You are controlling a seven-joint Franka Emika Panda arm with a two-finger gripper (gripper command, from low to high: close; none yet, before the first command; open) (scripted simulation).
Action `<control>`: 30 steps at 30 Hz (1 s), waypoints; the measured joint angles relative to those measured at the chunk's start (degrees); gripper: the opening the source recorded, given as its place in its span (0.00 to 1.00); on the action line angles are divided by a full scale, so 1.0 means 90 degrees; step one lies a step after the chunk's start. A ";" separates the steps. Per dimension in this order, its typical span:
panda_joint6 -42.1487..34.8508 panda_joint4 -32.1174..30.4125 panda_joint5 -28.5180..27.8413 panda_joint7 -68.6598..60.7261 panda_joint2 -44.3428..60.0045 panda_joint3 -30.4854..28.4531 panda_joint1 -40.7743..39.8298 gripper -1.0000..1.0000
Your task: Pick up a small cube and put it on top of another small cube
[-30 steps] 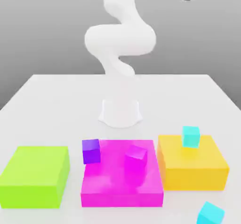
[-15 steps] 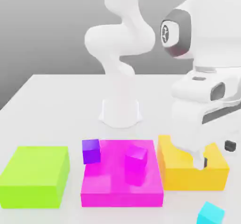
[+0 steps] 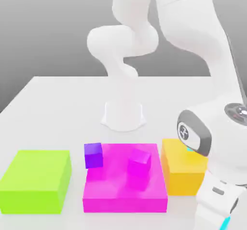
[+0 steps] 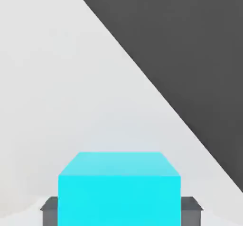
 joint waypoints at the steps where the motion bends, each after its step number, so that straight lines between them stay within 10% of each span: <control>1: 0.0078 0.0022 -0.0021 0.0014 0.0102 -0.0020 0.0017 0.00; 10: -0.0840 -0.0794 0.0595 0.0532 -0.1654 -0.0120 -0.0387 0.00; 30: -0.1738 -0.4394 0.0645 0.6363 -0.6173 -0.0927 -0.3217 0.00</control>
